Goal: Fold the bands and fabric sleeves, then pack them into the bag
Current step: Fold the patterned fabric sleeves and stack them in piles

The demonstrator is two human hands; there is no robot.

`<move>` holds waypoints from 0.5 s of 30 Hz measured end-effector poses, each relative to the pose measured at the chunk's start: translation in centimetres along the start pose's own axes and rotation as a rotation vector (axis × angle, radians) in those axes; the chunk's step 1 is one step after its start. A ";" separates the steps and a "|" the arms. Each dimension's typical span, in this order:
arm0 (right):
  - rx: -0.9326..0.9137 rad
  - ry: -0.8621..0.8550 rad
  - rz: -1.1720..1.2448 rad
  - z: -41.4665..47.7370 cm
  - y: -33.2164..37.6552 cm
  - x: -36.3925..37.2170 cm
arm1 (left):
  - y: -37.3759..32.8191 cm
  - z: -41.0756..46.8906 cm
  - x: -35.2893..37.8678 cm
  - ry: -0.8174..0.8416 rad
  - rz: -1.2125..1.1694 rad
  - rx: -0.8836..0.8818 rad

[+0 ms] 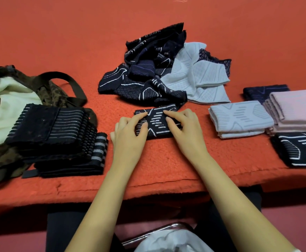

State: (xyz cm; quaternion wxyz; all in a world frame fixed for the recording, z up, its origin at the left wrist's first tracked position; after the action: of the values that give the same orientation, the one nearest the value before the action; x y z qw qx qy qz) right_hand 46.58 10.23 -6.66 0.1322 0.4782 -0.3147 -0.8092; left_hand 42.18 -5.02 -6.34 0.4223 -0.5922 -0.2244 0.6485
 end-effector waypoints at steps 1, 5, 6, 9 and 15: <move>-0.019 -0.039 0.027 -0.1 0.2 -0.3 | -0.2 -0.1 -0.2 -0.004 -0.079 0.027; -0.083 -0.172 0.026 -1.1 1.1 -1.8 | -1.8 -0.8 -1.6 -0.020 -0.231 0.134; -0.084 -0.190 0.039 -1.3 1.1 -2.4 | -2.4 -1.0 -1.8 -0.014 -0.232 0.155; -0.050 -0.217 0.078 -2.0 0.7 -4.5 | -4.5 -1.4 -1.7 0.028 -0.263 0.197; 0.029 -0.257 0.108 -3.7 -2.3 -10.7 | -9.6 -2.8 1.5 0.173 -0.330 0.249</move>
State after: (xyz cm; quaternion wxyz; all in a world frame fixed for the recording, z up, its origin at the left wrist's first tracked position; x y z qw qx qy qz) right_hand 55.37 16.05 -2.02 0.1272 0.3549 -0.3660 -0.8508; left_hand 47.65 0.81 -0.10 0.6104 -0.5439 -0.1996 0.5402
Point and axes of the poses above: each hand's wrist, its own z-axis towards the middle knuckle, its own x-axis out of the palm, y = z × x, the point moved 2 cm from there along z, towards the middle knuckle, and after that the axes turned 7 degrees about -z, right-handed, at the moved point
